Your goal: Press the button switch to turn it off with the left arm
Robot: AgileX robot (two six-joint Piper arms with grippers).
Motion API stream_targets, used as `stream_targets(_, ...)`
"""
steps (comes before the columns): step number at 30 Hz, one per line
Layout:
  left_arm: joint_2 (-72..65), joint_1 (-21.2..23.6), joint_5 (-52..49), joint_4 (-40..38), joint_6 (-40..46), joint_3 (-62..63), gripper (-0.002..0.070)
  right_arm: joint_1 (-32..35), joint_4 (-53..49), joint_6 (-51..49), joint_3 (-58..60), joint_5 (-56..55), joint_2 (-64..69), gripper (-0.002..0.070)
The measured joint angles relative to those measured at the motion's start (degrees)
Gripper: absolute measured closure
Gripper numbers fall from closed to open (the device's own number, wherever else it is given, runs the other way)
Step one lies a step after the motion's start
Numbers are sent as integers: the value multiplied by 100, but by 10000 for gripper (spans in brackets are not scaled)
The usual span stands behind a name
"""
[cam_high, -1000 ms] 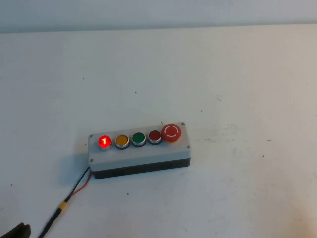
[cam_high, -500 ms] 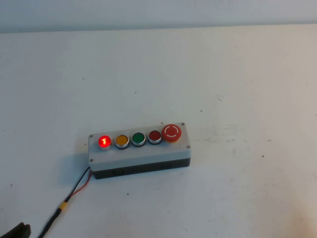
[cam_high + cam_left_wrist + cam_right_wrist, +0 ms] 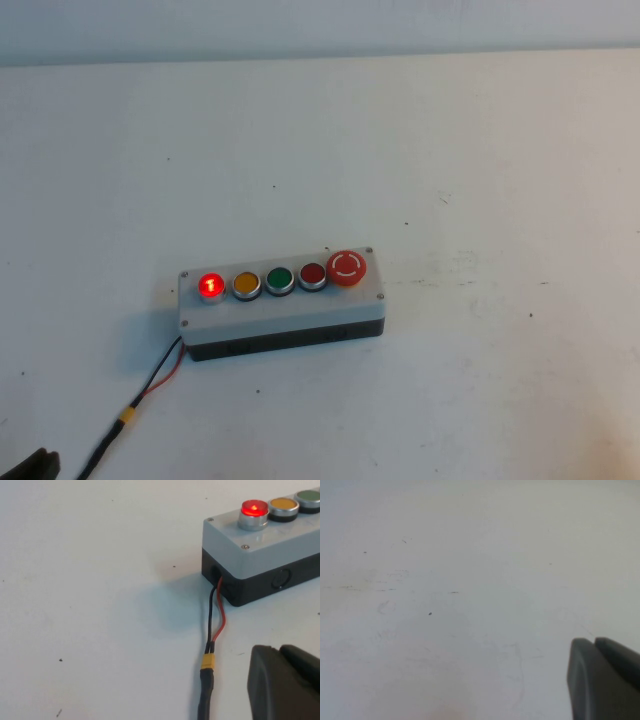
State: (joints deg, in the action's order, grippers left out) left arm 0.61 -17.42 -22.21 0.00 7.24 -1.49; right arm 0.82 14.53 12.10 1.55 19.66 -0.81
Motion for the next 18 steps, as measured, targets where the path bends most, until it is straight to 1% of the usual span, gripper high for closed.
stream_targets(4, 0, 0, 21, 40, 0, 0, 677, 0, 0, 0, 0, 0, 0, 692)
stream_targets(6, 0, 0, 82, -109, -51, 0, 677, 0, 0, 0, 0, 0, 0, 692)
stream_targets(10, 0, 0, 549, -896, -443, 0, 677, 0, 0, 0, 0, 0, 0, 692)
stream_targets(15, 0, 0, 1314, -2150, -982, 0, 677, 0, 0, 0, 0, 0, 0, 692)
stream_targets(18, 0, 0, 1577, -2368, -992, 0, 677, 0, 0, 0, 0, 0, 0, 692)
